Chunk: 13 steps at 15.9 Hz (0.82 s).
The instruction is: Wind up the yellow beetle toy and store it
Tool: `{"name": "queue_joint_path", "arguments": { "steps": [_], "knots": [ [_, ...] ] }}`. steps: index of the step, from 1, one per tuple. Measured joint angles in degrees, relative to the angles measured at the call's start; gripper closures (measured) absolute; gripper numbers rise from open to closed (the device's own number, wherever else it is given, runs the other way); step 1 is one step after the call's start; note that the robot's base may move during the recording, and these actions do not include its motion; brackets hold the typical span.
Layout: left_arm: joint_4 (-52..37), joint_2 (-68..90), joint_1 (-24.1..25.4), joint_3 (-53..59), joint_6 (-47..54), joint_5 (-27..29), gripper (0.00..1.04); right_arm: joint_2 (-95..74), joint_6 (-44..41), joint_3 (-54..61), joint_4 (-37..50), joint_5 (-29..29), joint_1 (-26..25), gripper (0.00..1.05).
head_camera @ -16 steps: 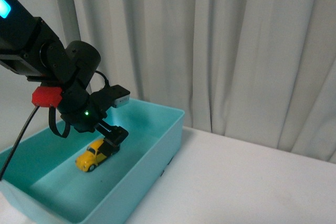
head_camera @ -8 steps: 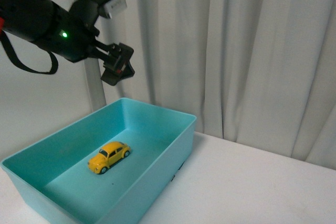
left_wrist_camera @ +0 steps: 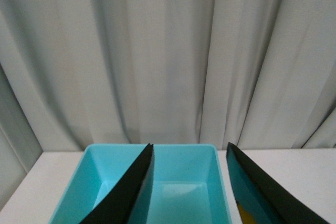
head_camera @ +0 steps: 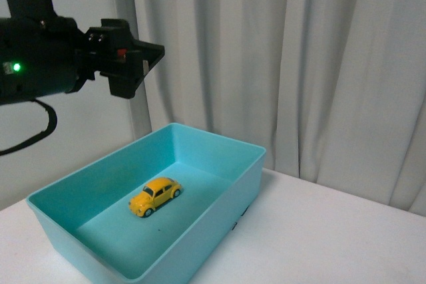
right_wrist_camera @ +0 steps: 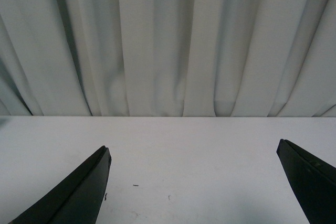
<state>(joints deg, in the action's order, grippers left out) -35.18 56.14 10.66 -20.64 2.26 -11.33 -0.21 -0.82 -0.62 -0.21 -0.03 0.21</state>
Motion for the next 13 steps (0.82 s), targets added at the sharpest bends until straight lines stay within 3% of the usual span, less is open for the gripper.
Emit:
{"name": "queue_joint_path", "arguments": {
  "steps": [4, 7, 9, 13],
  "knots": [
    [-0.3, -8.2, -3.7, 8.6, -2.1, 4.2, 1.03, 0.0, 0.0, 0.0, 0.0, 0.0, 0.0, 0.07],
    [0.8, -12.2, -5.2, 11.4, -2.0, 5.6, 1.03, 0.0, 0.0, 0.0, 0.0, 0.0, 0.0, 0.07],
    [3.6, -18.1, -10.9, 14.6, -2.0, 10.5, 1.03, 0.0, 0.0, 0.0, 0.0, 0.0, 0.0, 0.07],
    [8.3, -25.4, -10.6, 17.4, -2.1, 11.4, 1.03, 0.0, 0.0, 0.0, 0.0, 0.0, 0.0, 0.07]
  ]
}}
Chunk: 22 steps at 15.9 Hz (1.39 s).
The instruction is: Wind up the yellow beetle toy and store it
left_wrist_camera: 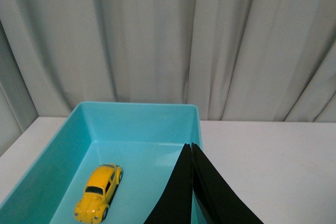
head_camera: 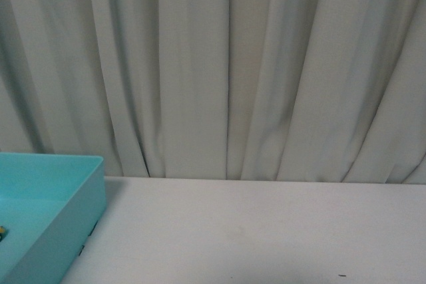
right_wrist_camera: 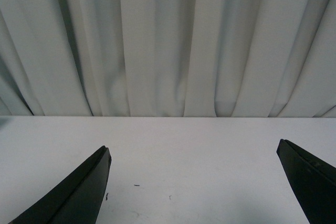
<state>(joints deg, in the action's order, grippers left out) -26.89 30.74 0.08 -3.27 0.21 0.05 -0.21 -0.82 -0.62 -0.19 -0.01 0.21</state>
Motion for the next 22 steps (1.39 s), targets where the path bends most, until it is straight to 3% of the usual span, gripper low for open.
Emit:
{"name": "queue_joint_path", "arguments": {
  "steps": [10, 14, 15, 16, 18, 20, 22],
  "knots": [
    [1.2, -5.1, 0.0, 2.8, 0.0, 0.0, 1.03, 0.0, 0.0, 0.0, 0.0, 0.0, 0.0, 0.07],
    [10.3, -14.0, 0.0, 2.7, 0.0, 0.0, 1.03, 0.0, 0.0, 0.0, 0.0, 0.0, 0.0, 0.07],
    [15.0, -18.8, 0.0, 2.7, 0.0, 0.0, 1.03, 0.0, 0.0, 0.0, 0.0, 0.0, 0.0, 0.07],
    [27.4, -28.1, 0.0, 2.7, 0.0, -0.1, 1.03, 0.0, 0.0, 0.0, 0.0, 0.0, 0.0, 0.07],
    [27.1, -30.6, 0.0, 2.7, 0.0, 0.0, 1.03, 0.0, 0.0, 0.0, 0.0, 0.0, 0.0, 0.07],
    [27.1, -30.6, 0.0, 2.7, -0.1, 0.0, 0.78, 0.0, 0.0, 0.0, 0.0, 0.0, 0.0, 0.07],
    [27.1, -30.6, 0.0, 2.7, -0.1, 0.0, 0.45, 0.0, 0.0, 0.0, 0.0, 0.0, 0.0, 0.07]
  ]
}}
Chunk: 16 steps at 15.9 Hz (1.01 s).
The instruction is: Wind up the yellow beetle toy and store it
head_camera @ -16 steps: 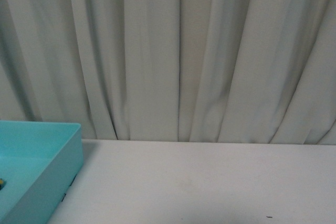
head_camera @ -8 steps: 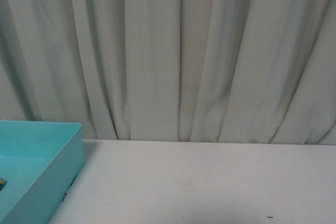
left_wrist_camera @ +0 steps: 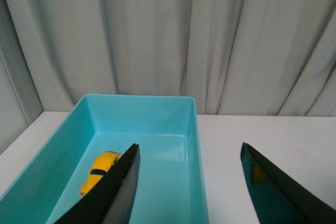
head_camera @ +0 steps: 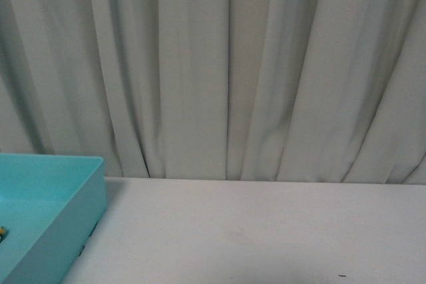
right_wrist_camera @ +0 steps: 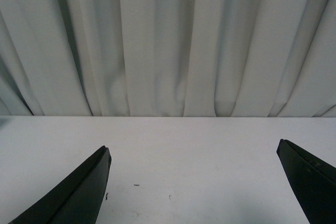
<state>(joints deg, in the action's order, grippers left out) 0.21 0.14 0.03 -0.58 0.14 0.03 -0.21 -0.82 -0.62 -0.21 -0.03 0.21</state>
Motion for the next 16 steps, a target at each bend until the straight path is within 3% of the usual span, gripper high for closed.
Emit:
{"name": "queue_joint_path", "arguments": {
  "steps": [1, 2, 7, 11, 16],
  "knots": [
    [0.0, 0.0, 0.0, 0.0, 0.0, 0.0, 0.33, 0.0, 0.0, 0.0, 0.0, 0.0, 0.0, 0.07],
    [0.0, 0.0, 0.0, 0.0, 0.0, 0.0, 0.27, 0.0, 0.0, 0.0, 0.0, 0.0, 0.0, 0.07],
    [0.0, 0.0, 0.0, 0.0, 0.0, 0.0, 0.13, 0.0, 0.0, 0.0, 0.0, 0.0, 0.0, 0.07],
    [0.0, 0.0, 0.0, 0.0, 0.0, 0.0, 0.05, 0.0, 0.0, 0.0, 0.0, 0.0, 0.0, 0.07],
    [0.0, 0.0, 0.0, 0.0, 0.0, 0.0, 0.07, 0.0, 0.0, 0.0, 0.0, 0.0, 0.0, 0.07]
  ]
}}
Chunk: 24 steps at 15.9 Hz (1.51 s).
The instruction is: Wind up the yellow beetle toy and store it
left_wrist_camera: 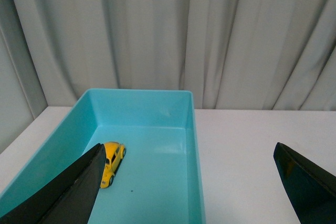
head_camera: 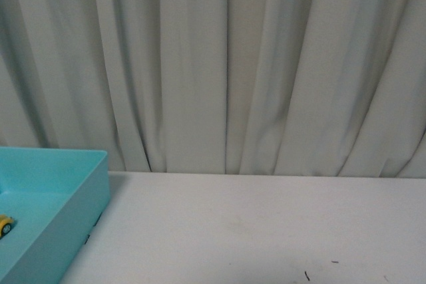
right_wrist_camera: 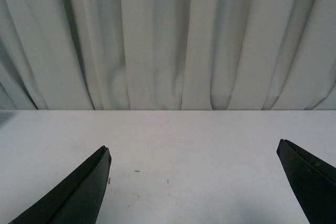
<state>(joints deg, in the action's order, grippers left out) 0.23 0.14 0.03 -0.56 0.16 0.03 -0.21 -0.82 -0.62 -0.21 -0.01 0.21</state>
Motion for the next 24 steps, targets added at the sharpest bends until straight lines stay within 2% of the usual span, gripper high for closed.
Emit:
{"name": "queue_joint_path", "arguments": {
  "steps": [24],
  "knots": [
    [-0.1, 0.0, 0.0, 0.0, 0.0, 0.0, 0.07, 0.0, 0.0, 0.0, 0.0, 0.0, 0.0, 0.07]
  ]
}}
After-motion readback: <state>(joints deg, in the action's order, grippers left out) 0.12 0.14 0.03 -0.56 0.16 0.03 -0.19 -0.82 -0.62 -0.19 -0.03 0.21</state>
